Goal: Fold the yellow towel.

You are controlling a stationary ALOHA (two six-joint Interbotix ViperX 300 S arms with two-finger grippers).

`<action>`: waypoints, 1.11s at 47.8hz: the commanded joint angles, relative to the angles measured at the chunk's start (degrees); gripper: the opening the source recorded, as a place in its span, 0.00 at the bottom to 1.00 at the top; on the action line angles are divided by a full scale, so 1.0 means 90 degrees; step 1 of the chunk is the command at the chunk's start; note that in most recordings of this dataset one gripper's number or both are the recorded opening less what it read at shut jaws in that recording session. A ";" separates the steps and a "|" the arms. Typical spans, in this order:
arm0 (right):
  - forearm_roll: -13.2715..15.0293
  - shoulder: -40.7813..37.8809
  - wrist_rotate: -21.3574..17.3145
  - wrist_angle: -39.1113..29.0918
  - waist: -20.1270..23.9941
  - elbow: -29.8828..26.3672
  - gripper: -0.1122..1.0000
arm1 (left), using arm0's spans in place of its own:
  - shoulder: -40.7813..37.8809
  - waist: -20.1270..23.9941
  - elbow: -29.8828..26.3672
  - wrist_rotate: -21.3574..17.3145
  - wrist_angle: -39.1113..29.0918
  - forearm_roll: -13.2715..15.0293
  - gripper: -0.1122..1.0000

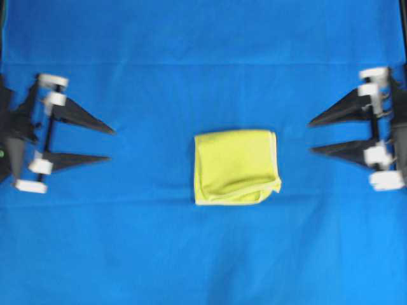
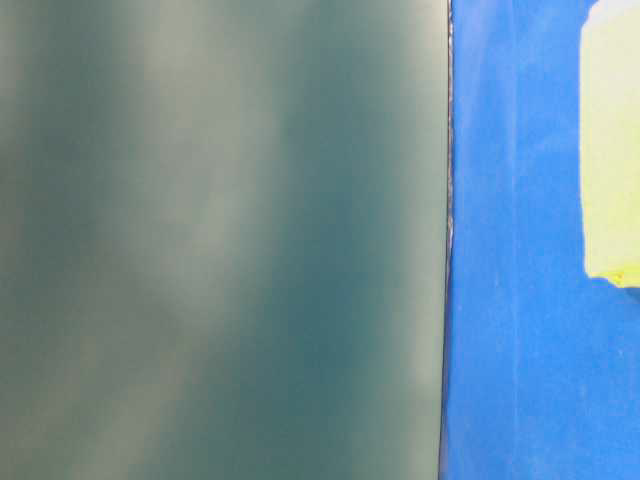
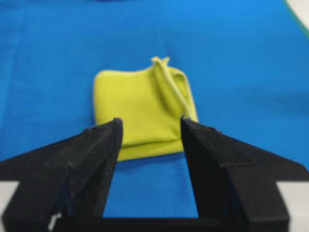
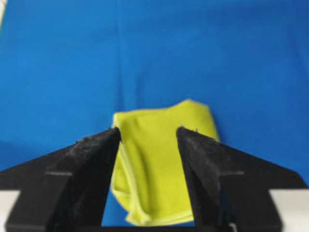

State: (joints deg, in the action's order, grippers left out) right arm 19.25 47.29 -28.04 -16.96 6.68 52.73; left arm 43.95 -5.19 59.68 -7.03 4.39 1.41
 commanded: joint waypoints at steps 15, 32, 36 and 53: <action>0.0293 0.1895 0.0010 0.0459 -0.0566 0.1465 0.60 | 0.1865 0.0361 0.1406 0.0166 0.0029 0.0000 0.54; 0.0195 0.2051 -0.0039 0.1572 -0.1104 0.2520 0.60 | 0.2422 0.0352 0.2090 0.0449 0.0039 0.0000 0.54; 0.0195 0.1992 -0.0039 0.1592 -0.1113 0.2539 0.60 | 0.2422 0.0361 0.2090 0.0449 0.0049 0.0000 0.54; 0.0176 0.2012 -0.0039 0.1592 -0.1113 0.2520 0.60 | 0.2422 0.0361 0.2090 0.0449 0.0059 0.0000 0.54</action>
State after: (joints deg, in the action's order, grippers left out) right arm 20.92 66.01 -28.30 -3.34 -3.25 76.38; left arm 66.09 -2.20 79.19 -3.08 4.39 1.41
